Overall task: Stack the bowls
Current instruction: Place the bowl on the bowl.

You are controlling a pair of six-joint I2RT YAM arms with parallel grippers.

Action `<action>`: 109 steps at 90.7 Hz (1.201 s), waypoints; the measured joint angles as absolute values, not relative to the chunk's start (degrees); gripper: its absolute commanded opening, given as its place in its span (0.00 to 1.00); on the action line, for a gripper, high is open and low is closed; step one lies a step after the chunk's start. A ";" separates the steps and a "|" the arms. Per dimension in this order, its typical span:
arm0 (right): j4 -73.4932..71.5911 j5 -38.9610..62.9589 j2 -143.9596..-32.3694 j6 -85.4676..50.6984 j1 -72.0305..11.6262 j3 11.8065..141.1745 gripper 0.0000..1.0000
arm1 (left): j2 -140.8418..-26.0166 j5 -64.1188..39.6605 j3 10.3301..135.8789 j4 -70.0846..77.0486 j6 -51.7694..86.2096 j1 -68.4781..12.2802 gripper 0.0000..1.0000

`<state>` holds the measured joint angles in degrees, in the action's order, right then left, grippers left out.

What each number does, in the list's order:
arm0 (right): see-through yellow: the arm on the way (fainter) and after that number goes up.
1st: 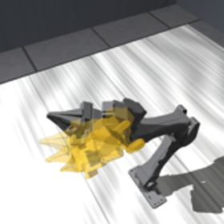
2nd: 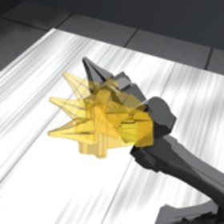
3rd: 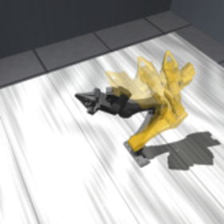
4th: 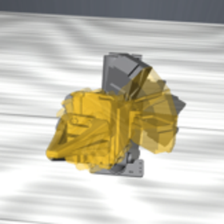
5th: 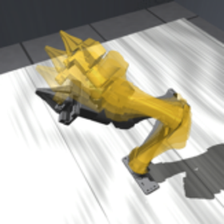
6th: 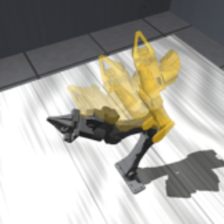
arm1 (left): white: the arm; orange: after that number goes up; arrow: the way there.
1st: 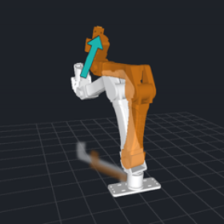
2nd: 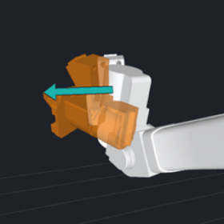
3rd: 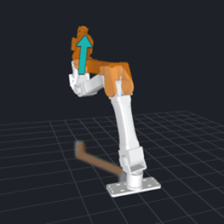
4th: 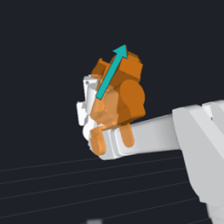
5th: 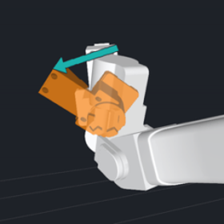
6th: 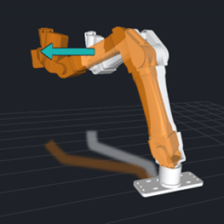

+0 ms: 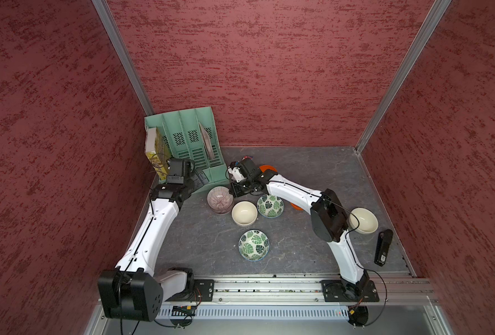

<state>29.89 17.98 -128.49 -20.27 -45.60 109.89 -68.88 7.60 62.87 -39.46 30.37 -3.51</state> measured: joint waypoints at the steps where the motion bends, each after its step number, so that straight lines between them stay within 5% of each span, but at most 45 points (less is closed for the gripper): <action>1: 29.98 17.96 -128.57 -20.27 -45.60 109.91 0.00 | -68.88 7.60 62.87 -39.48 30.37 -3.51 1.00; 68: 34.65 16.25 -132.29 -19.79 -46.04 113.32 0.00 | -68.23 7.60 61.89 -39.44 30.15 -3.51 1.00; 84: 34.92 16.03 -132.29 -19.53 -46.04 114.04 0.35 | -68.23 7.60 61.69 -39.44 30.15 -3.51 1.00; 109: 34.96 14.04 -131.87 -19.40 -46.04 114.13 0.52 | -68.23 7.60 61.69 -39.44 29.89 -3.51 1.00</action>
<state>34.96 14.04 -131.87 -19.40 -46.04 114.13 -68.23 7.60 61.69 -39.44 29.89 -3.51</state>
